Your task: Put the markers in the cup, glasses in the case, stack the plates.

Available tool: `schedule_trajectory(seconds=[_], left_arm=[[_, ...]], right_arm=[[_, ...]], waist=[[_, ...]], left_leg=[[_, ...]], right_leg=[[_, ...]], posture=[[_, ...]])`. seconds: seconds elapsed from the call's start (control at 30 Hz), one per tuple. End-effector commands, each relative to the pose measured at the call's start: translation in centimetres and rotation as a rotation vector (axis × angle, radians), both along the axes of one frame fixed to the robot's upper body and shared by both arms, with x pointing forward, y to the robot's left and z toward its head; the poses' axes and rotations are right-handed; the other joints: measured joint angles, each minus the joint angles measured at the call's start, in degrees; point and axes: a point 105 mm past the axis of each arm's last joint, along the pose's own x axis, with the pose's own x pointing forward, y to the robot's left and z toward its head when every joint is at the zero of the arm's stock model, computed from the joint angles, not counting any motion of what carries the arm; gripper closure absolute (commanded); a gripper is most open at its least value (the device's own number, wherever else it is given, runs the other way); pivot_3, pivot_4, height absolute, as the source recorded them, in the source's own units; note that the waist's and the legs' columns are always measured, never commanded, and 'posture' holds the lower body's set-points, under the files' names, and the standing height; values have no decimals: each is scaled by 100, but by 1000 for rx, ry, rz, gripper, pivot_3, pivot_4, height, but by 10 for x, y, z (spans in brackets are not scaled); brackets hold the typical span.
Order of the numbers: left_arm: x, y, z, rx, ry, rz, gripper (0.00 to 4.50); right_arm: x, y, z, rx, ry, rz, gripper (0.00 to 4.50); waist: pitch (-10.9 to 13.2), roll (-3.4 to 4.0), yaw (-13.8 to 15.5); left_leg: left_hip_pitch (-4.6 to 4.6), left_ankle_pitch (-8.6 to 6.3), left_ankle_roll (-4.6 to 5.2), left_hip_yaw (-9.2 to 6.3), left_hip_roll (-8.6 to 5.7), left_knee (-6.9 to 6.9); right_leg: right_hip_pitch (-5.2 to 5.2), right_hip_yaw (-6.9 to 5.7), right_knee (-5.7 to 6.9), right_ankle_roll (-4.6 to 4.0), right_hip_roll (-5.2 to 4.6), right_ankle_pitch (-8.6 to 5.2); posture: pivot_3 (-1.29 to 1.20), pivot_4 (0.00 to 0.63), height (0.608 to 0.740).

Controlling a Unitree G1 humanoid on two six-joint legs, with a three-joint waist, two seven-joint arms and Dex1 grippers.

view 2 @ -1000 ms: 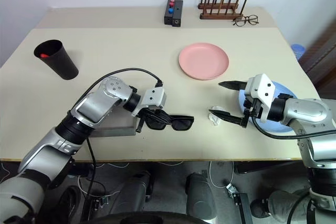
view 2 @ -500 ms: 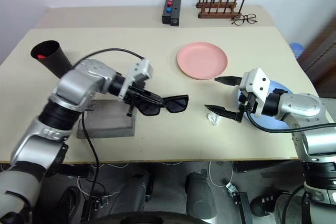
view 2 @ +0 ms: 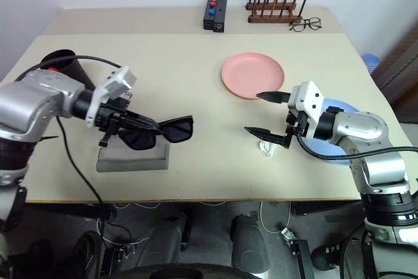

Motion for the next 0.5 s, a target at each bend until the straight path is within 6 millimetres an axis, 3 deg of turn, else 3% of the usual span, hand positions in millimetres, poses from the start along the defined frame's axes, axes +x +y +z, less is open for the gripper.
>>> schedule_trajectory(seconds=[0.03, 0.2, 0.5], left_arm=[[-10, 19, 14, 15, -72, -28, 4436], [-6, 52, 2, 40, -127, 7, 4436], [-1, 76, -26, 79, -183, 10, 4436]], right_arm=[[-2, 3, 7, 7, -32, 29, 0], [0, 5, 6, 9, -32, 39, 0], [1, 4, 5, 3, -33, 39, 0]], waist=[[0, 1, 0], [1, 2, 9], [2, 4, 13]], left_leg=[[0, 0, 0, 0, 0, -1], [0, -1, -1, 2, 3, -5], [-17, -1, -1, 5, 4, -10]], right_leg=[[-1, 0, 0, 0, 0, 0], [-5, 2, -3, -5, -4, 1], [-21, 4, -10, -26, -7, 13]], posture=[[0, 150, 740], [0, 150, 740], [0, 150, 740]])
